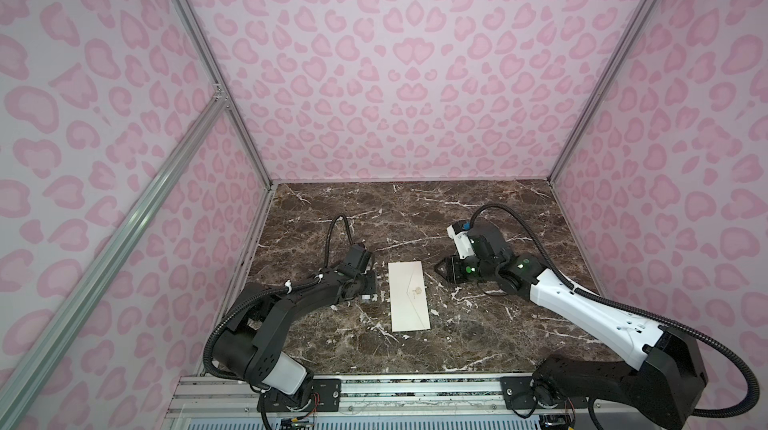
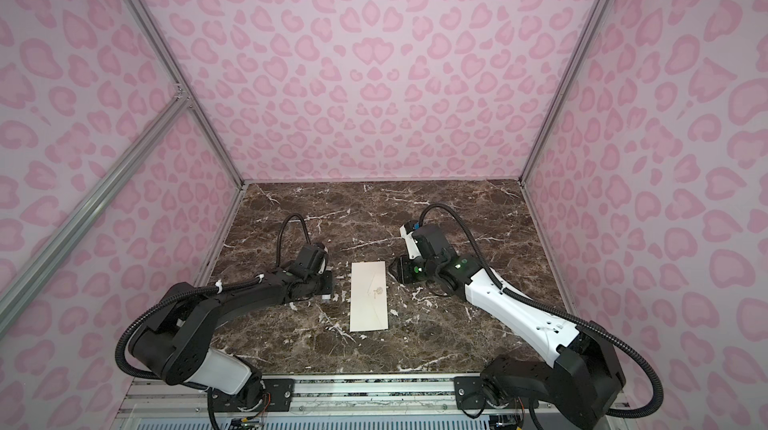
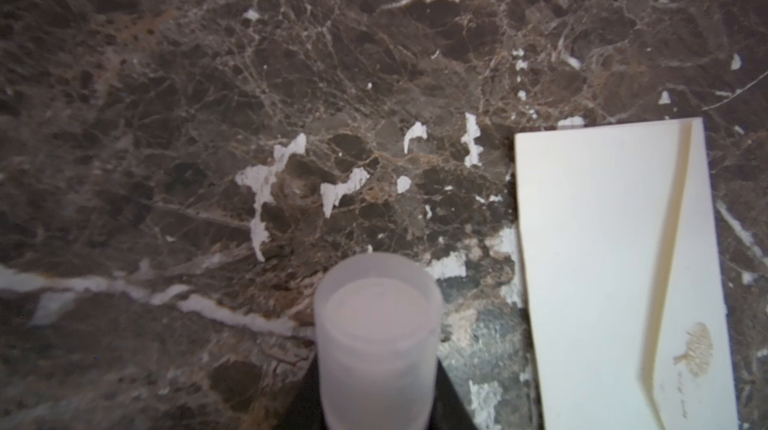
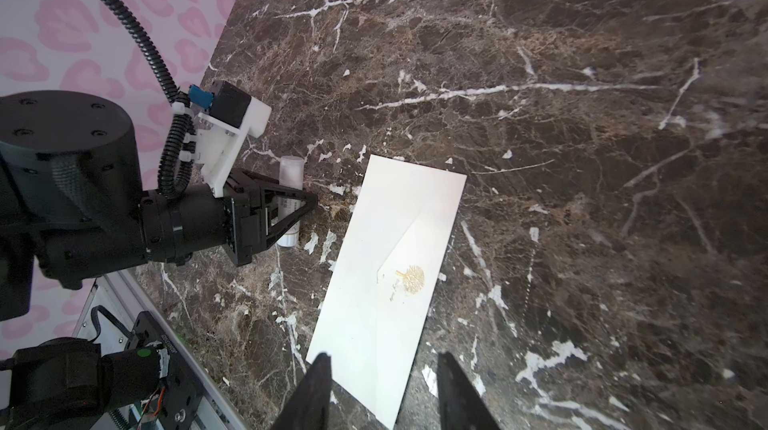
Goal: Place the letter into the envelope and seal it
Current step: 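Stand the glue stick on the table and open the left gripper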
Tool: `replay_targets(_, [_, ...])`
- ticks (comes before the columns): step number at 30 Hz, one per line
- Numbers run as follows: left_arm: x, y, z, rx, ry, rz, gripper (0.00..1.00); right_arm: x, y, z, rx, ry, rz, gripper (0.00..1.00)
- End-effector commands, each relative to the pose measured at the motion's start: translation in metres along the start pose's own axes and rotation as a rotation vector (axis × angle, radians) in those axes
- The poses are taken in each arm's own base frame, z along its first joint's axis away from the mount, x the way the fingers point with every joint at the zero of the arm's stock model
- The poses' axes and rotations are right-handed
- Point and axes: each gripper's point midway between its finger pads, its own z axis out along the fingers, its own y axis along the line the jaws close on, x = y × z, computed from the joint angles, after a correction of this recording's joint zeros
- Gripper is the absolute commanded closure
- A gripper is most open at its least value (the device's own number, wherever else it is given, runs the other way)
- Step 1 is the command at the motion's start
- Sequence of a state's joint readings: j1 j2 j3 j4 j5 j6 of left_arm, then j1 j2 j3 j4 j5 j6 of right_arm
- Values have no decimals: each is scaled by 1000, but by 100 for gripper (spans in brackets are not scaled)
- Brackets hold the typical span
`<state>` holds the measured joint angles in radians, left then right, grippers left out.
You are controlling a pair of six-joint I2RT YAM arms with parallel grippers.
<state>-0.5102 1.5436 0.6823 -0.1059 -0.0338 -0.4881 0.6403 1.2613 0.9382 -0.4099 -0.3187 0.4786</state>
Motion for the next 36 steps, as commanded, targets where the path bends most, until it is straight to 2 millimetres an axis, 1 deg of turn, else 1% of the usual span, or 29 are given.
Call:
replay_targets(1, [29,16,4,-65,121,10,87,-1,1,0,-6,-9,-8,56])
replay_targets(6, [32,22,4,-102,150,27,87,-1,0,0,-5,-8,-7,56])
replay_targets(10, [33,24,4,-115,158,32,85,0,0,1,-5,-6,-9,56])
replay_targets(18, [35,26,6,-126,165,31,74,0,-1,1,-4,-5,-9,56])
replay_targets(26, [35,27,8,-132,169,29,68,0,-2,0,1,-6,-6,56])
replay_targets(36, [36,27,9,-134,171,29,65,0,-2,-1,1,-8,-4,56])
